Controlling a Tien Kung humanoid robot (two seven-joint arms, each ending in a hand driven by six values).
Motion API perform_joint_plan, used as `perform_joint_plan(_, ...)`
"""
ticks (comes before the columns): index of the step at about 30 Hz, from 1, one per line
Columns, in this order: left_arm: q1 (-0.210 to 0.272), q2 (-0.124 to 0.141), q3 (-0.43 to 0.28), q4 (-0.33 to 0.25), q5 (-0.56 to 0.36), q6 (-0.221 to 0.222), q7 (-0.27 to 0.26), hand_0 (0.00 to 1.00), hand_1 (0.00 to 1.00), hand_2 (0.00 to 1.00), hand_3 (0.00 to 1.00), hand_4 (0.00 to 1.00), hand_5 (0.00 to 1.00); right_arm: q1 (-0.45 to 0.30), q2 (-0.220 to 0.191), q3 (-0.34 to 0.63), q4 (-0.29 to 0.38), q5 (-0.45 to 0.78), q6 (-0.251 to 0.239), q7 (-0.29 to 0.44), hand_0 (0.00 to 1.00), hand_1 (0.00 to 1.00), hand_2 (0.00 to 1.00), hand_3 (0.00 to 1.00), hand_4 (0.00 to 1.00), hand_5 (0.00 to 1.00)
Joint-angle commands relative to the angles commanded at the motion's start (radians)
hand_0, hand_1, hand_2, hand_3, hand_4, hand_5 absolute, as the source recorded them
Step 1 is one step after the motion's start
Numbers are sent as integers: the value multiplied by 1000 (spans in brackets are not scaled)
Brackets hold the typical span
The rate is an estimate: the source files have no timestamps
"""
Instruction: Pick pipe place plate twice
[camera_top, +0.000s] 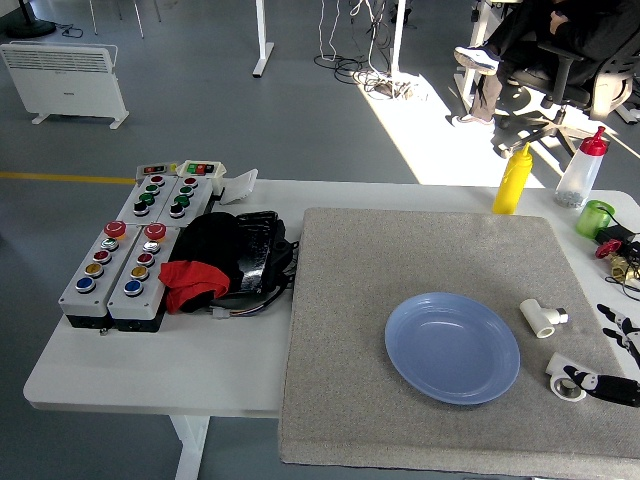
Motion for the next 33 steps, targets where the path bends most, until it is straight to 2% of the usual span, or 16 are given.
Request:
perform_joint_plan(5,-1,0,-1,-1,4,-1,1,684,678,724,664,396,998,1,-2,-16,8,-2,24,-27,998,930,998,962,866,369)
perform_joint_plan(6,-1,0,-1,-1,5,-1,1,684,677,722,661,397,998,1,-2,-18,9,-1,26,-29,998,932,998,956,876,417)
perform_joint_plan(21,-4,0,0,-1,10,-3,2,683,677,720,662,397,998,24,-7,-63,-4,10,64,-67,998,920,971,922,875,437)
perform_joint_plan(23,-4,0,1,-1,9,-3,2,683,677,720,662,397,998,44,-19,-80,-10,-22,95,-102,998,920,971,922,875,437)
perform_joint_plan(24,-4,0,1,-1,9,-3,2,683,676,717,661,397,998,51,-25,-87,-12,-35,107,-114,888,804,845,797,862,463)
perform_joint_plan(33,-5,0,0,-2,11,-3,3,683,677,718,662,396,998,69,-43,-109,-13,-87,127,-142,868,791,819,788,860,468)
